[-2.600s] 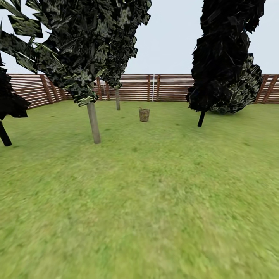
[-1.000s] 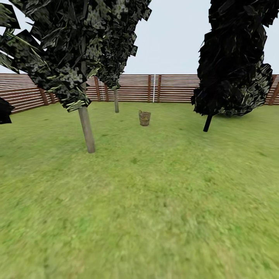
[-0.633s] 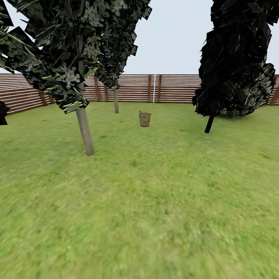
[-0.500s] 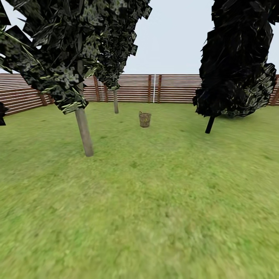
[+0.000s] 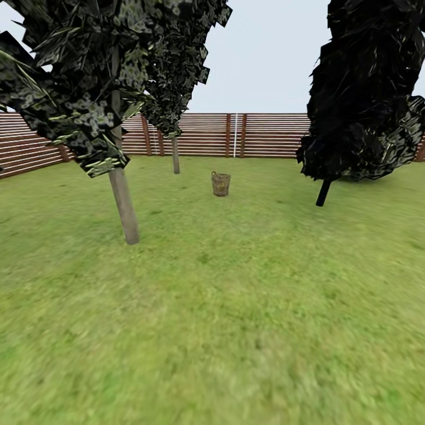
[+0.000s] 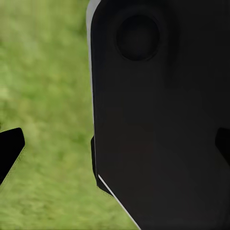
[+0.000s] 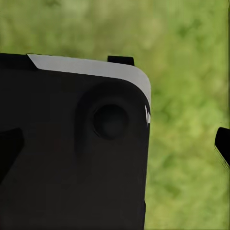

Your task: Take the three Easter eggs out of the wicker basket on the lawn in the garden, then place them on the lawn next to a single tree (choose any tree) so that all three eggs are next to the same tree and none are left in the basket.

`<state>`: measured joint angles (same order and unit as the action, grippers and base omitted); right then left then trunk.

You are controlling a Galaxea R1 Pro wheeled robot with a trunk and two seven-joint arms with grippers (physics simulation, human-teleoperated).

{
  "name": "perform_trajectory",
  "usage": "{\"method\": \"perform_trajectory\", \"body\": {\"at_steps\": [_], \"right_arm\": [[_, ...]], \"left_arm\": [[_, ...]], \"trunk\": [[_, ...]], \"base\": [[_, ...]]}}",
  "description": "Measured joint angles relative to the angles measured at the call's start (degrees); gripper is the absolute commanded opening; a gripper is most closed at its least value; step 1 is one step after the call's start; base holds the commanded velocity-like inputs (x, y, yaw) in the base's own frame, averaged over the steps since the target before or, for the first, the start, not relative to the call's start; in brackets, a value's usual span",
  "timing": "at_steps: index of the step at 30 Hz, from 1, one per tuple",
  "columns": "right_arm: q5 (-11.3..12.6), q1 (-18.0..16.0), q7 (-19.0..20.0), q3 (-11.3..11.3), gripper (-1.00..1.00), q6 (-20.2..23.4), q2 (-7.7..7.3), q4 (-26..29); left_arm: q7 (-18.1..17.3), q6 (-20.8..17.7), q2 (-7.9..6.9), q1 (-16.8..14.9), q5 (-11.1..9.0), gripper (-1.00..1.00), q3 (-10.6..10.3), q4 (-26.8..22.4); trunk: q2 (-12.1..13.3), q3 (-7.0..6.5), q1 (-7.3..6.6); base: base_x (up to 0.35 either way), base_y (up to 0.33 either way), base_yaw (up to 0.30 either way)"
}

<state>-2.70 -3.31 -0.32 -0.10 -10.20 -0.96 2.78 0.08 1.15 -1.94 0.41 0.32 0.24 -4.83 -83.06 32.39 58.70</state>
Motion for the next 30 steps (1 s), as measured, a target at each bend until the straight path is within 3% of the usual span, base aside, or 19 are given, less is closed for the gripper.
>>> {"method": "perform_trajectory", "body": {"at_steps": [30], "right_arm": [[0.15,0.02,0.39,0.12,1.0,-0.1,0.16,0.27]], "left_arm": [[0.0,0.04,-0.14,0.0,0.03,1.0,-0.07,0.08]], "trunk": [[0.0,0.0,0.0]], "base": [[0.323,0.0,0.0]]}}
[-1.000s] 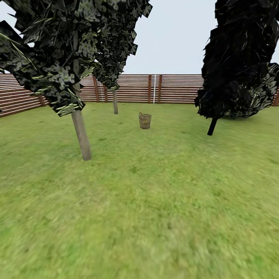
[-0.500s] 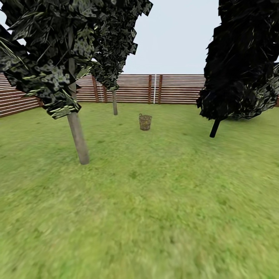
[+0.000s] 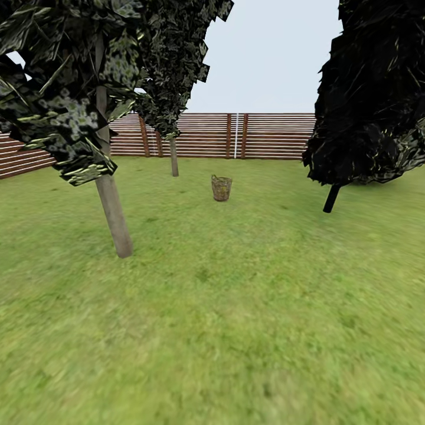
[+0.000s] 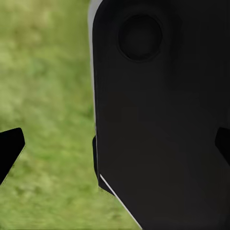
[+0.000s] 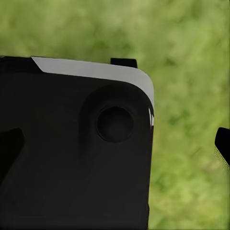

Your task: Take the three Easter eggs out of the wicker basket on the lawn in the garden, then place them on the lawn next to a single tree (choose any tree) so that all three eggs are next to the same tree and none are left in the basket.

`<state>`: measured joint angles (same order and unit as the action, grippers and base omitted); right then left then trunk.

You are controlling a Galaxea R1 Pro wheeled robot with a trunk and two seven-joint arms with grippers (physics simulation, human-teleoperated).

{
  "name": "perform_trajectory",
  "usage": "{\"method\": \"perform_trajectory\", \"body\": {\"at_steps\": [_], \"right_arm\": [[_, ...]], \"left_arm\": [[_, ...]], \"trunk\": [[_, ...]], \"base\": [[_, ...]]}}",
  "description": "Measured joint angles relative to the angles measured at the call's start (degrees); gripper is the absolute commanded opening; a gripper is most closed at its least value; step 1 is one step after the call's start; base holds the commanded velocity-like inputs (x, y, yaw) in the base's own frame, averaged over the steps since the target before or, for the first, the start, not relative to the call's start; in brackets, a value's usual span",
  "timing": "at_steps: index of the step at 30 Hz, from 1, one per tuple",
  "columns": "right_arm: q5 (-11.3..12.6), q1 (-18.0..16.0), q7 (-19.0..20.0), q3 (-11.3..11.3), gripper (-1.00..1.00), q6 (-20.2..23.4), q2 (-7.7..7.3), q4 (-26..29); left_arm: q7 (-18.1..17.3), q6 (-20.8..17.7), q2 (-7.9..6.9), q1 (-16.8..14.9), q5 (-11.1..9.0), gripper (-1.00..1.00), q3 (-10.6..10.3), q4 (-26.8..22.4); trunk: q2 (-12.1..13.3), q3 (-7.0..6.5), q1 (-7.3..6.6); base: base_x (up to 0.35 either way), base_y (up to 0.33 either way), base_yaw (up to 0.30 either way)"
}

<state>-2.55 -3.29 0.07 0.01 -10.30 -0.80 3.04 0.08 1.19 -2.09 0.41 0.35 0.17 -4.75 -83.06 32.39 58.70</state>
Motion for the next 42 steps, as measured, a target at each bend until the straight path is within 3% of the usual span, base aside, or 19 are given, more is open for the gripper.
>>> {"method": "perform_trajectory", "body": {"at_steps": [42], "right_arm": [[-0.5,-0.02,-0.39,-0.29,1.0,0.02,-0.47,-0.18]], "left_arm": [[0.4,0.05,0.06,0.0,-0.19,1.0,0.16,-0.05]], "trunk": [[0.0,0.0,0.0]], "base": [[0.306,0.0,0.0]]}}
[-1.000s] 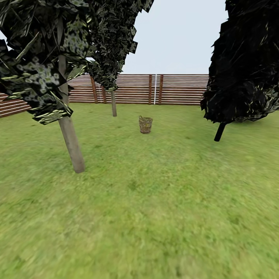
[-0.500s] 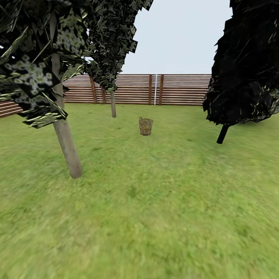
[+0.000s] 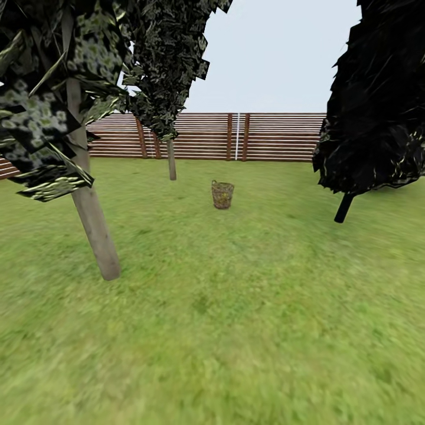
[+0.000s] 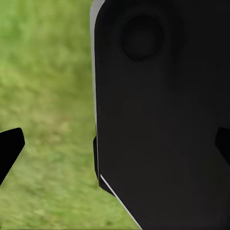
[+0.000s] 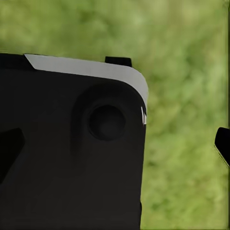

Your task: Take the three Easter eggs out of the wicker basket on the lawn in the garden, then place them on the lawn next to a single tree (choose any tree) so that all three eggs are next to the same tree and none are left in the basket.

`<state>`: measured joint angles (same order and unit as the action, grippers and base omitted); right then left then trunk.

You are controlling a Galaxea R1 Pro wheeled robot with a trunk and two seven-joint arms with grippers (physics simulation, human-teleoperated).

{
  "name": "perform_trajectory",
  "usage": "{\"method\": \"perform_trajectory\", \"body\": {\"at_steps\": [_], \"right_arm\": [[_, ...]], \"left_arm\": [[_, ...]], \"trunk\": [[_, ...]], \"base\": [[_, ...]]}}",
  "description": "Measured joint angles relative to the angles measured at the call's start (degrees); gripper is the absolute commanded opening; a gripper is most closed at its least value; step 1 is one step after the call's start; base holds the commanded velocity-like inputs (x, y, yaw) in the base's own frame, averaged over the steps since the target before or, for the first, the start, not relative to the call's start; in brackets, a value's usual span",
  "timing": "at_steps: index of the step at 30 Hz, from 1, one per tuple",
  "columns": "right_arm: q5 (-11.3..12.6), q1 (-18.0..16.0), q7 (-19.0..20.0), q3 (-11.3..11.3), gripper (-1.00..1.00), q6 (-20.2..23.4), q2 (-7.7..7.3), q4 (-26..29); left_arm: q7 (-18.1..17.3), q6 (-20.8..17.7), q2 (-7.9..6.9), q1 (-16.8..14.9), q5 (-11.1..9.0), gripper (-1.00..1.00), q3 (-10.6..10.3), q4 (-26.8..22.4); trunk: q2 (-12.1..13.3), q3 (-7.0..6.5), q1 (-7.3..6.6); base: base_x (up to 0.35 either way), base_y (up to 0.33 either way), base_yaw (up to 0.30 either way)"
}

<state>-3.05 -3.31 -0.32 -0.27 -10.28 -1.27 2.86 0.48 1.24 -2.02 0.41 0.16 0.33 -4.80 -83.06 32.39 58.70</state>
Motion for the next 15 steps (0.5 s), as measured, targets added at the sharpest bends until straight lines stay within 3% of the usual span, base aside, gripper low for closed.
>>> {"method": "perform_trajectory", "body": {"at_steps": [15], "right_arm": [[0.15,0.0,0.0,0.07,1.0,-0.01,0.29,-0.03]], "left_arm": [[0.08,0.0,0.05,0.0,-0.03,1.0,0.08,-0.03]], "trunk": [[0.0,0.0,0.0]], "base": [[0.314,0.0,0.0]]}}
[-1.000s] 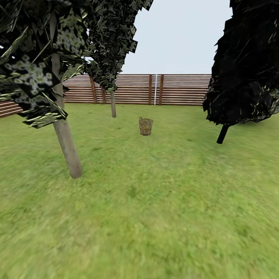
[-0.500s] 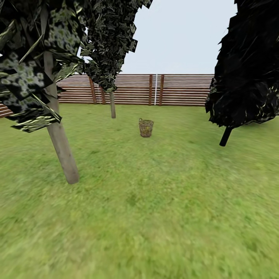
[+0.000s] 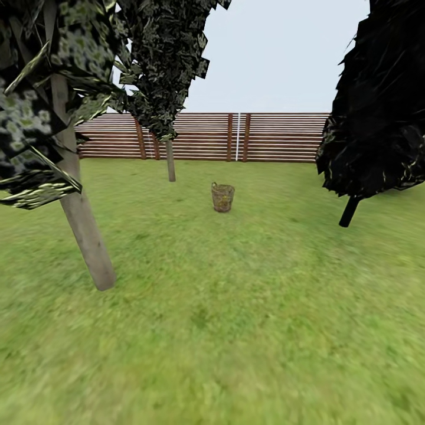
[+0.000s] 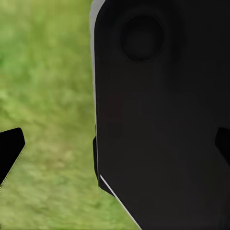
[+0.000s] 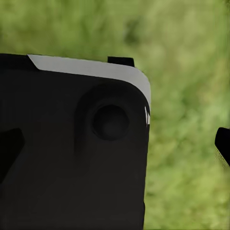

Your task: Take the three Easter eggs out of the wicker basket on the lawn in the garden, then place them on the lawn next to a single tree (choose any tree) so that all three eggs are next to the same tree and none are left in the basket.

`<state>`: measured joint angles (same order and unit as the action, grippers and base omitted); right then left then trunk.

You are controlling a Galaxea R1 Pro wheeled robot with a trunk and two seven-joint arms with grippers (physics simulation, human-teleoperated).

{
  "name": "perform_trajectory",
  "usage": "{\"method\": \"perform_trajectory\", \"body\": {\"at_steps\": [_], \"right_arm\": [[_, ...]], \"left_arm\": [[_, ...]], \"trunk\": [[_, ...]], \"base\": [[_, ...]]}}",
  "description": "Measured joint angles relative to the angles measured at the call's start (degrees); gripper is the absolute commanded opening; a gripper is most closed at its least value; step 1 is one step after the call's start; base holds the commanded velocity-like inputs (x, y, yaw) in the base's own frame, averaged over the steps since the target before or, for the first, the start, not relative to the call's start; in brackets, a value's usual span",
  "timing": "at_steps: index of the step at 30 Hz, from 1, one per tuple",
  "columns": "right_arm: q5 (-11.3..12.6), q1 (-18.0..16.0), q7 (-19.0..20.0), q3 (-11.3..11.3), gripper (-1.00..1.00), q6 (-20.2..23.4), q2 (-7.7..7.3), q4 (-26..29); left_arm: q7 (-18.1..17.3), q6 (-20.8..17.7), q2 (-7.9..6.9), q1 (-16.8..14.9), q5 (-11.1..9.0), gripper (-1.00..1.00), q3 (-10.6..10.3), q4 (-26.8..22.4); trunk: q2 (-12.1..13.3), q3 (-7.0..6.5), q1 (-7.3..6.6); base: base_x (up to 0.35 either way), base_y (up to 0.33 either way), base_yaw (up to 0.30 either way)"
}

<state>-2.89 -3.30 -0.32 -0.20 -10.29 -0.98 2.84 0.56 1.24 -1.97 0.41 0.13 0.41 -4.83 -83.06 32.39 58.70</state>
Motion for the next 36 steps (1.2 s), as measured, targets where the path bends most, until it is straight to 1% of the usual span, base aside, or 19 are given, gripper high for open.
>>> {"method": "perform_trajectory", "body": {"at_steps": [36], "right_arm": [[0.24,0.01,0.0,0.1,1.0,0.0,0.02,-0.06]], "left_arm": [[0.0,0.0,-0.05,0.0,-0.05,1.0,-0.08,0.0]], "trunk": [[0.0,0.0,0.0]], "base": [[0.316,0.0,0.0]]}}
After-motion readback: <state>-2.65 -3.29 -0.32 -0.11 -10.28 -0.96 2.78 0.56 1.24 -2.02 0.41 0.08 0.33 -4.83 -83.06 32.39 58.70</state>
